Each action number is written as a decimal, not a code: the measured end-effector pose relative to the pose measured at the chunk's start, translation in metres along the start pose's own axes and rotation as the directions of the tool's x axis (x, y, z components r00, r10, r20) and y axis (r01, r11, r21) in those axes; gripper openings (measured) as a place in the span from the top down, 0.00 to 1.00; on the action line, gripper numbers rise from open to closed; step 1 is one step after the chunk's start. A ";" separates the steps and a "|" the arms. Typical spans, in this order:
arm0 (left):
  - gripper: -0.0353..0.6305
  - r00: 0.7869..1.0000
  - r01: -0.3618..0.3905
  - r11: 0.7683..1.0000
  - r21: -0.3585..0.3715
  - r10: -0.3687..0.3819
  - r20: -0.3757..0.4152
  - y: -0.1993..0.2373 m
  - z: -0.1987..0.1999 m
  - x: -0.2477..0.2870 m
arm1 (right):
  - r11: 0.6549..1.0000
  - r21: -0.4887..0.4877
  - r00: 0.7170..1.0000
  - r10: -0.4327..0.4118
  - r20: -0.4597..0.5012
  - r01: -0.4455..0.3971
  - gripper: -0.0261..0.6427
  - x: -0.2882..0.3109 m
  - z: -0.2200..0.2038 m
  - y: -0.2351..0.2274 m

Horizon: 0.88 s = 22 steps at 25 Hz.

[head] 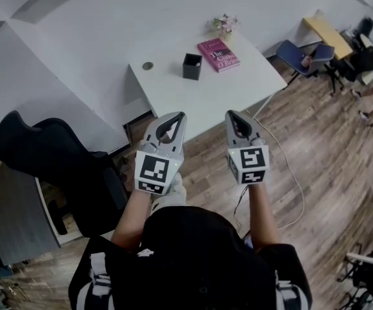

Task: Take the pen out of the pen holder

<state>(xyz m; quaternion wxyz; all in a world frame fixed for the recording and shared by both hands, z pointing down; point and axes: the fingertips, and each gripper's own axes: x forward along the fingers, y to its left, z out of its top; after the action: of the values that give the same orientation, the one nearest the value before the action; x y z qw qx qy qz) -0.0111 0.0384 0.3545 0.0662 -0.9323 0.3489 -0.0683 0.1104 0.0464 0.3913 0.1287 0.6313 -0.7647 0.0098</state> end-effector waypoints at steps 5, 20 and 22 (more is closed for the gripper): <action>0.92 1.000 0.016 1.000 -0.006 -0.016 0.002 0.039 0.001 0.023 | 1.000 0.006 1.000 -0.009 -0.005 0.009 0.91 0.041 0.015 -0.002; 0.92 0.997 0.073 0.997 -0.014 -0.073 0.000 0.133 -0.011 0.084 | 0.999 0.003 0.998 -0.048 -0.040 0.048 0.91 0.147 0.039 -0.003; 0.92 0.997 0.074 0.997 -0.015 -0.074 0.002 0.141 -0.012 0.087 | 0.999 0.004 0.998 -0.045 -0.043 0.045 0.91 0.158 0.039 -0.001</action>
<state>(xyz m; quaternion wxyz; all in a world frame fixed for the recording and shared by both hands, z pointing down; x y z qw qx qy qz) -0.0387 -0.1252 0.3490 0.0572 -0.9451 0.3147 -0.0673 0.0771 -0.1123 0.3868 0.1437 0.6483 -0.7474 0.0221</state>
